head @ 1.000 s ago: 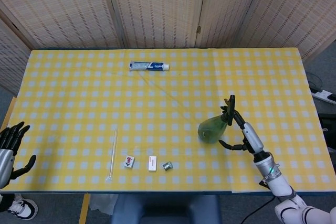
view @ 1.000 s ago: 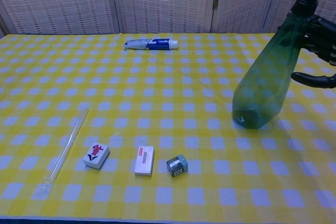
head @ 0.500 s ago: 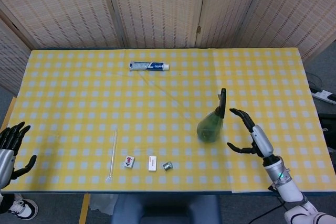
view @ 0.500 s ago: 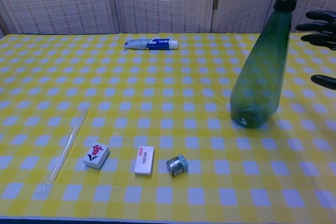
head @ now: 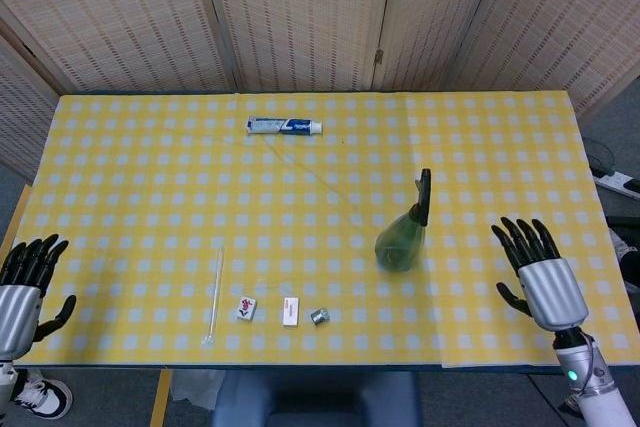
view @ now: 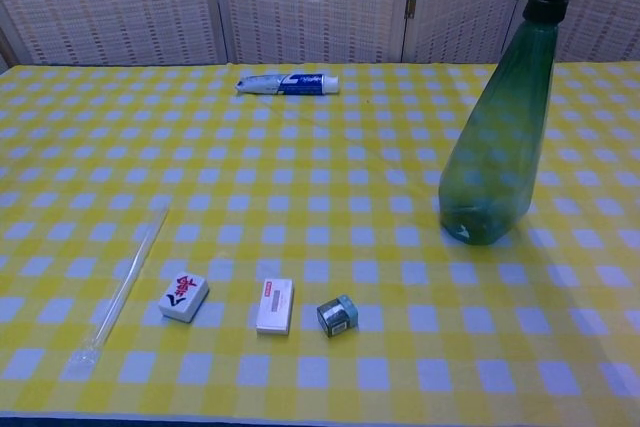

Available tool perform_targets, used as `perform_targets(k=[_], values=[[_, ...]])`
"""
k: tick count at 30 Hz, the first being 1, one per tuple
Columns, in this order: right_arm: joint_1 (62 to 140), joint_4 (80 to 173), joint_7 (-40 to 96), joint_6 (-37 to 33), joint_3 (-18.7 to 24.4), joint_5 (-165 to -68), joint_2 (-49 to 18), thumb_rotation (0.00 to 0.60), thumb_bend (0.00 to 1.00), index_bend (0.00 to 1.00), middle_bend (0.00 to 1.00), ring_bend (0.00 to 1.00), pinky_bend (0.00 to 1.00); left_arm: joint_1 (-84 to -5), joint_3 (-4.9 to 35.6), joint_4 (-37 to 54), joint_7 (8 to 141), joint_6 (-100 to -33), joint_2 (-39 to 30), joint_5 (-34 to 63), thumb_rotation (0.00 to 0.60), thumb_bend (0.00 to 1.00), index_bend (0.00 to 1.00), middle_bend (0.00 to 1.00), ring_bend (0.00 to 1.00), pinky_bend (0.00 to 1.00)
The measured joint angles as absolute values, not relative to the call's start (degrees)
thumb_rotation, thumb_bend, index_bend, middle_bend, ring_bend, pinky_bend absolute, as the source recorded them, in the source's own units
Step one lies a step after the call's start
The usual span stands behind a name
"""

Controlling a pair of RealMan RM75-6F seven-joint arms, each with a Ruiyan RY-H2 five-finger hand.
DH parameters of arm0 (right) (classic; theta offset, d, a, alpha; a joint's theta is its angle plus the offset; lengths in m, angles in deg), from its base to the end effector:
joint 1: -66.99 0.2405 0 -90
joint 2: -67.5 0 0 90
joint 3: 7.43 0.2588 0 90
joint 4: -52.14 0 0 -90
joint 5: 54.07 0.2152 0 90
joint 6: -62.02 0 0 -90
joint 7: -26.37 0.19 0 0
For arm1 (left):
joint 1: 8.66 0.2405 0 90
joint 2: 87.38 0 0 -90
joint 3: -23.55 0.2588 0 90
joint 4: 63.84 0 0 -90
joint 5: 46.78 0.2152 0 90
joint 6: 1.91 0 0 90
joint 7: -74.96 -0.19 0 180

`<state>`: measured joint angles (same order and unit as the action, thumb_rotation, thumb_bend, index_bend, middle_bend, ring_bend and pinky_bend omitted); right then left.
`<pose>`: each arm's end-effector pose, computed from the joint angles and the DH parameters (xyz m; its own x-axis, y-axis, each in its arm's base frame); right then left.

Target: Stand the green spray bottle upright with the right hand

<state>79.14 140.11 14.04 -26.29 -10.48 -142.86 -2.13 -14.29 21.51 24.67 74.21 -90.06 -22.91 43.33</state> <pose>-0.2890 -0.2442 0.1188 0.5730 0.0366 0.8188 -0.8035 -0.1718 0.5700 -0.3098 0.2292 0.1609 0.4634 -0.0490 0.8848 0.8804 -0.0877 -0.4660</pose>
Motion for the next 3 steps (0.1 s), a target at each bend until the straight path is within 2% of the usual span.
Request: perform_targets(k=[3], values=[[77.14,142.79,8.20,-27.27,-10.56,-141.99,-0.47,0.600,0.29,0.00,0.05,0.03,0.00,-14.47,21.65,25.56,72.86,-89.21,-22.77,42.90,0.600,0.42,0.02,0.09,0.04,0.00]])
